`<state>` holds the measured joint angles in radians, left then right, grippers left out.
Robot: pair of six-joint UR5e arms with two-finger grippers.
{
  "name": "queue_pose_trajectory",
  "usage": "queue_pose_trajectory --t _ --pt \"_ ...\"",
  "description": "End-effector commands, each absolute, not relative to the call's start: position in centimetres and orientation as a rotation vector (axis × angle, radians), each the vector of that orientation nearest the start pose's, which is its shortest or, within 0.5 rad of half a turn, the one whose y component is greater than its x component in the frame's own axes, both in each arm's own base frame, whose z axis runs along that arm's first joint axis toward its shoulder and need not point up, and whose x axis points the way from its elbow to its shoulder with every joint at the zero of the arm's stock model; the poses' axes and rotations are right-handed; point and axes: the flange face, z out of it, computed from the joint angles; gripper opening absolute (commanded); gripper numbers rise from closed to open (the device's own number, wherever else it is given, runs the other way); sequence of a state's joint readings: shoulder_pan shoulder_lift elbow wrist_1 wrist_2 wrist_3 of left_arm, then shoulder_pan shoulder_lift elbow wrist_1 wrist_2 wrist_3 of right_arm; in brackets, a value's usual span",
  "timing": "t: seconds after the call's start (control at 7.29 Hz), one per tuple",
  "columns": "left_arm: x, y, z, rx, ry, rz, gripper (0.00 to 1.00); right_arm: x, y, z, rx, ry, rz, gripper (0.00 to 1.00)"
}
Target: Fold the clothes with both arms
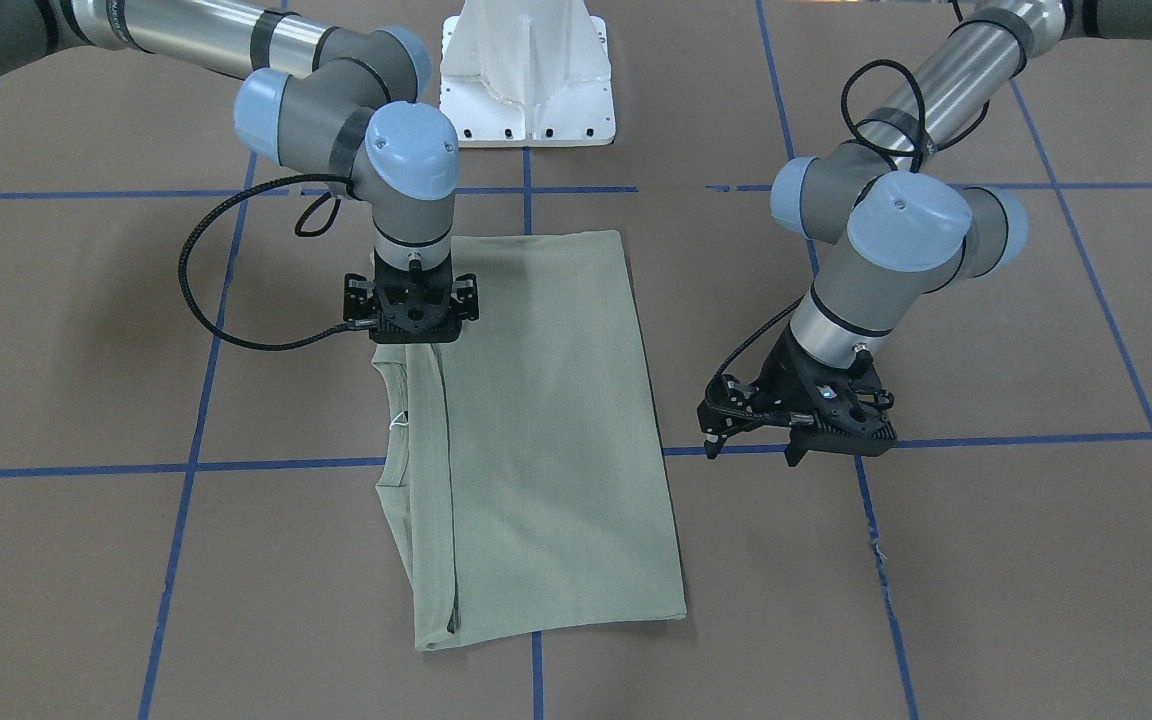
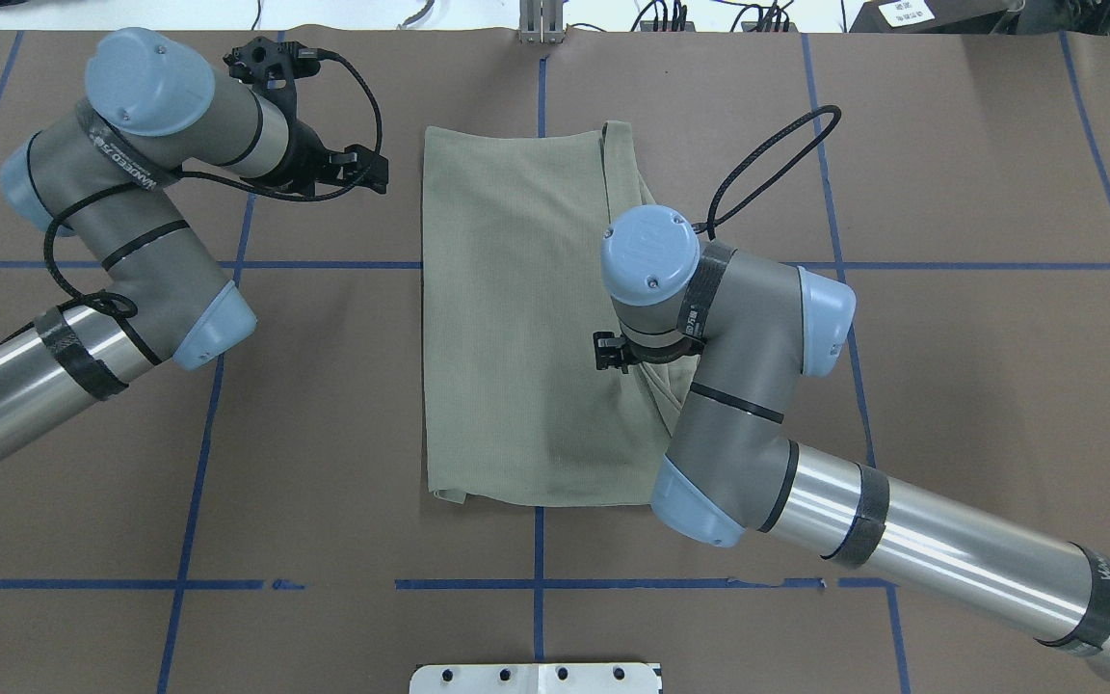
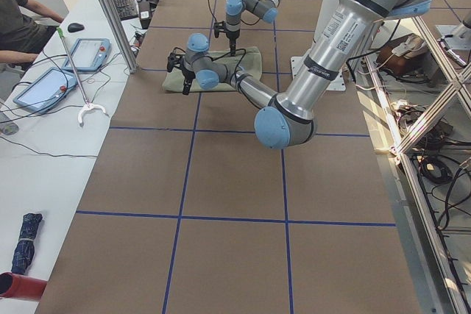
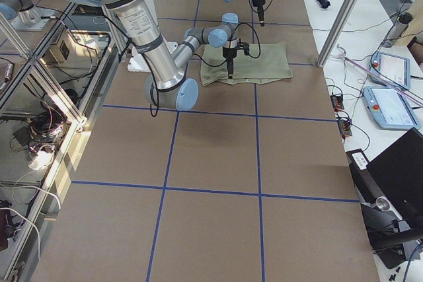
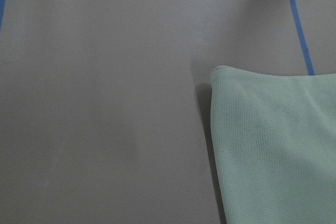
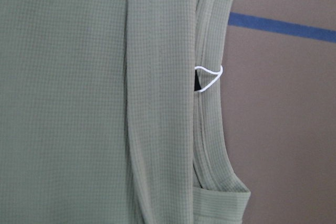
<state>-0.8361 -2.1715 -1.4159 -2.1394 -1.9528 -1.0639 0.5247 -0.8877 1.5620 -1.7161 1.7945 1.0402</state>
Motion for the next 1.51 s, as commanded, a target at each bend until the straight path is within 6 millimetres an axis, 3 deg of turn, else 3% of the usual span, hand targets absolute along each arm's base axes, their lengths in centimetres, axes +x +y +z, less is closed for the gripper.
queue_pose_trajectory --t 0.0,0.41,0.69,0.82,0.96,1.1,1.24,1.37 --pt "41.5 -60.3 30.8 0.350 0.999 -0.103 1.00 -55.9 -44.8 30.0 0.058 -0.542 -0.070 1.00" --pt "41.5 -60.3 30.4 0.351 1.006 -0.108 1.00 -54.5 -45.4 30.6 -0.007 -0.571 -0.062 1.00" --pt "41.6 -60.3 30.0 0.356 1.013 -0.109 1.00 -51.5 -45.5 34.7 -0.013 -0.536 -0.050 1.00" --pt "42.1 -60.0 29.8 0.347 1.025 -0.116 1.00 -49.2 -46.1 34.6 0.001 -0.548 -0.049 1.00" --pt "43.1 -59.1 29.7 0.341 1.051 -0.114 1.00 -46.8 -45.9 36.4 0.007 -0.535 -0.058 1.00" --pt "43.2 -59.0 29.5 0.340 1.054 -0.116 1.00 -45.0 -46.6 35.6 0.025 -0.551 -0.051 1.00" --pt "43.1 -58.9 29.6 0.341 1.054 -0.115 1.00 -44.7 -47.4 33.8 0.033 -0.586 -0.048 1.00" --pt "43.1 -58.9 29.6 0.340 1.054 -0.113 1.00 -46.3 -48.9 31.0 0.055 -0.610 -0.050 1.00"
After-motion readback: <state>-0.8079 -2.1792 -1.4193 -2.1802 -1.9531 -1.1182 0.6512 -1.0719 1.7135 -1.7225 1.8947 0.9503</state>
